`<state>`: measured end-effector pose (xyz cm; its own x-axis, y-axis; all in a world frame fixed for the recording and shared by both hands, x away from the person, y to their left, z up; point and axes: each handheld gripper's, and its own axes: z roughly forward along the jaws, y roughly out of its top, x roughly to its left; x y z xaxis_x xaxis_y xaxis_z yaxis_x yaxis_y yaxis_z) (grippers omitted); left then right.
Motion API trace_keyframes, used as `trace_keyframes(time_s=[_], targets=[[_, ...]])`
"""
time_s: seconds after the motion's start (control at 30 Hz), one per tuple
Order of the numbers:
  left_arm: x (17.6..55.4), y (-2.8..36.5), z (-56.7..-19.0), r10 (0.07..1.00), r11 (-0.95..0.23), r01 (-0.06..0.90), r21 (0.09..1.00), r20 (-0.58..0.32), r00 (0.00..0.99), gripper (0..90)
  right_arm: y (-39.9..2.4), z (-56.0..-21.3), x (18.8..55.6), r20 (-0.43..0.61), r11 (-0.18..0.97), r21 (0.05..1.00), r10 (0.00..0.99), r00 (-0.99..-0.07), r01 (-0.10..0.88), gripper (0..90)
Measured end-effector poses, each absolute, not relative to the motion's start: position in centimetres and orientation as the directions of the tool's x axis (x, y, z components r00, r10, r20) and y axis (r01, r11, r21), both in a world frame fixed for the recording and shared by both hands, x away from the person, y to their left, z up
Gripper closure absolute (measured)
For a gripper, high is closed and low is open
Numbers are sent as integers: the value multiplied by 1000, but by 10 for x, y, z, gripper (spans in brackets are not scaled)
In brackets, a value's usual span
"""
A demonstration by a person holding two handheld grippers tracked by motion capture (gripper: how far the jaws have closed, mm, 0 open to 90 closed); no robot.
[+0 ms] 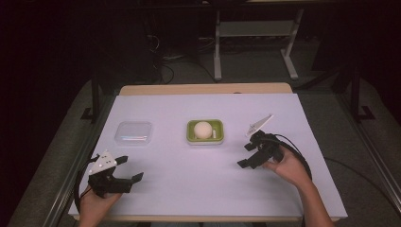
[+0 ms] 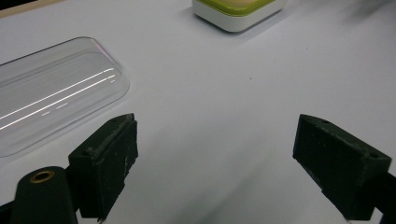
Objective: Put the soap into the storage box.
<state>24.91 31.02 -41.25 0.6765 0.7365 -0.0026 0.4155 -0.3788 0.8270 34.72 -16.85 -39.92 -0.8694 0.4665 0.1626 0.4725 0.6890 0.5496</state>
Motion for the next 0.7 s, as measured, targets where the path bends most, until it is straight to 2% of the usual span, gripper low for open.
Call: trace_keyframes(time_s=[0.7], targets=[[249,307,-413,724,-405,413,815,10,690,135,-189,-417,308,149,670,558,501,-853,491,217]])
